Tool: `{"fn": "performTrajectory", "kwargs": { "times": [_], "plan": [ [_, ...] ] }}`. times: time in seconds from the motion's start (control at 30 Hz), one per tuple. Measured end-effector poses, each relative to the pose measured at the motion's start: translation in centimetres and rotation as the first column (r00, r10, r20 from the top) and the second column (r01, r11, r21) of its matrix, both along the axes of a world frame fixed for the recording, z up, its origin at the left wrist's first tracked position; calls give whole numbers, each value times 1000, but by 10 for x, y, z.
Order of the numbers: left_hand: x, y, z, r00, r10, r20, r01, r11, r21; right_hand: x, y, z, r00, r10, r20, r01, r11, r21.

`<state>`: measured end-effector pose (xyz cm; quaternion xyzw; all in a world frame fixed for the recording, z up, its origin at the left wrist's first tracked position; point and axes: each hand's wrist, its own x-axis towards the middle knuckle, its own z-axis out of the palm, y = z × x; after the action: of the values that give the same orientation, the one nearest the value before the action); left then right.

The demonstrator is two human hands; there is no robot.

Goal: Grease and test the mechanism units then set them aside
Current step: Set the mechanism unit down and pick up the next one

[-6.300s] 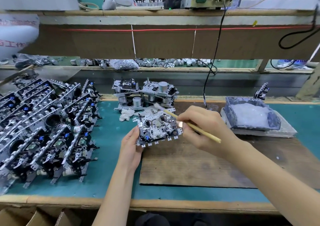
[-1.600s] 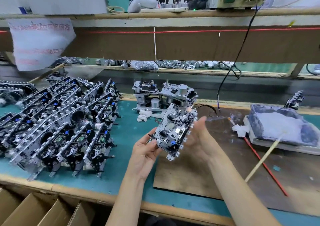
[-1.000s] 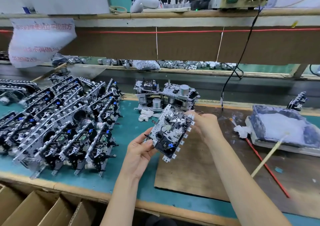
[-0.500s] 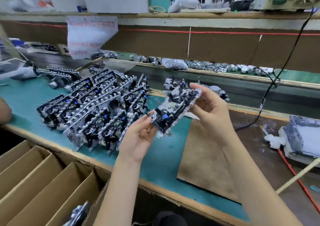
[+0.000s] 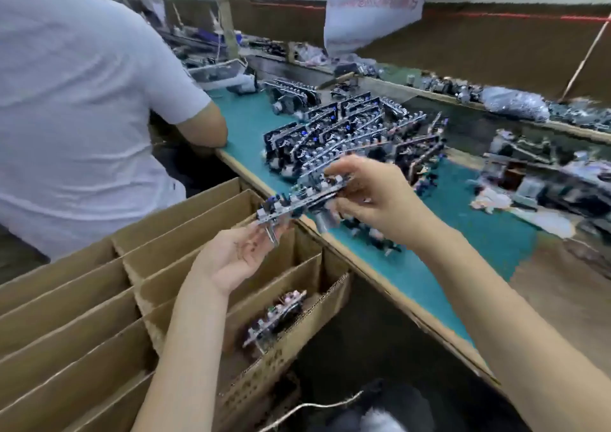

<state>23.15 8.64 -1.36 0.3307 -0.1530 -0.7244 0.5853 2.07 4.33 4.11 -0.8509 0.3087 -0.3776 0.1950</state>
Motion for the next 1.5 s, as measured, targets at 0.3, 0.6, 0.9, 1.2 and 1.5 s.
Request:
{"fn": "performTrajectory", "kwargs": {
  "times": [0.3,0.6,0.9,1.2,1.5],
  "plan": [
    [40,19,-38,632,-365,684,125,919,374,42,-8,-38,976,-1,-218,35,988,152],
    [46,19,-49,668,-419,615,155,886,436,51,-16,-50,956,-110,-271,173,960,221],
    [-13,7,-65,-312,-421,852,256,826,502,53,-19,-57,959,-116,-258,186,946,267],
    [-38,-11,-84,-475,-309,824,218,866,450,49,-16,-63,966,-87,-245,166,932,323],
    [-51,-18,-85,-436,-182,881,240,920,309,44,-21,-62,986,-99,-133,140,925,353]
  ]
}}
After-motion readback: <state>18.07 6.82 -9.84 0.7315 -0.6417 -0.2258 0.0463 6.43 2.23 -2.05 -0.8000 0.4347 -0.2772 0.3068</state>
